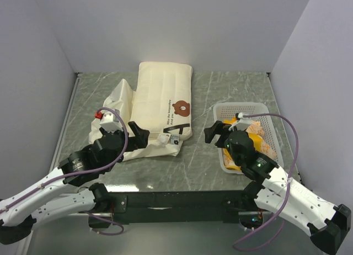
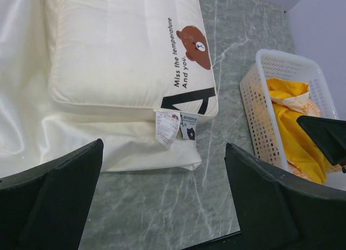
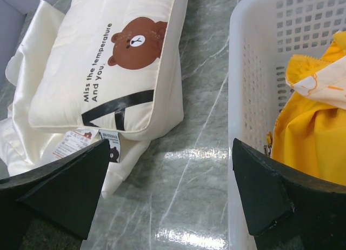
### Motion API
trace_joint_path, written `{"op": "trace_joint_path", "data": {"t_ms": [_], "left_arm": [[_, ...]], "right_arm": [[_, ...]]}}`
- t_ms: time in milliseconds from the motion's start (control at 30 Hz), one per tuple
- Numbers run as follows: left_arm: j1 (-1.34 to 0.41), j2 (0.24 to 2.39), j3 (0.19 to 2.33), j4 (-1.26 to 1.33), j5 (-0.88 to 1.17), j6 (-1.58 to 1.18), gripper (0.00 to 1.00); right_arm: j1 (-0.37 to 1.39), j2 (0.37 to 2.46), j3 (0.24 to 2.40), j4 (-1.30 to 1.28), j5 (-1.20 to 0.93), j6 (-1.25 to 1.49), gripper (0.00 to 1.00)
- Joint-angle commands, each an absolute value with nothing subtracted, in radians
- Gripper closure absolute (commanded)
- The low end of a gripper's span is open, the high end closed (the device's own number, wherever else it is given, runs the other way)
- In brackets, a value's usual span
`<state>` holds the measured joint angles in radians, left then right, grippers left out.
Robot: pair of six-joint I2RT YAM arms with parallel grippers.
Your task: Put the pillow into the pillowcase
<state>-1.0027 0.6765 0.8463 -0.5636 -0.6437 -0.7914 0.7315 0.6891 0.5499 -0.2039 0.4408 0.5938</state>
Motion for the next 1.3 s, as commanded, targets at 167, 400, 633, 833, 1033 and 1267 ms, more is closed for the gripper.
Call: {"op": "trace_joint_path", "data": {"t_ms": [167, 400, 633, 833, 1033, 1267], "left_arm": [[-1.003, 0.706, 0.879, -0.615, -0.647, -0.838, 0.01], [-0.985, 0.804, 0.891, -0.571, -0.735, -0.827, 0.00], [-0.665, 1.000, 0.927, -0.486, -0.491, -0.773, 0.01], [-0.503, 1.121, 0.858, -0.387, -0.368, -0.820, 0.00], [-0.463, 1.225, 0.804, -0.272, -0.290, -0.848, 0.01], [-0.414, 1.350, 0.753, -0.039, -0.204, -0.838, 0.02]], "right_arm": [[0.730, 0.704, 0.601, -0.204, 0.419, 0.597, 0.00], [0.732, 0.765, 0.614, -0.138, 0.361, 0.561, 0.00], [0.732, 0.864, 0.646, -0.106, 0.292, 0.554, 0.00], [0.733, 0.975, 0.689, -0.081, 0.223, 0.543, 0.00], [0.733, 1.193, 0.791, -0.037, 0.207, 0.548, 0.00], [0.730, 1.457, 0.972, -0.072, 0.213, 0.517, 0.00]]}}
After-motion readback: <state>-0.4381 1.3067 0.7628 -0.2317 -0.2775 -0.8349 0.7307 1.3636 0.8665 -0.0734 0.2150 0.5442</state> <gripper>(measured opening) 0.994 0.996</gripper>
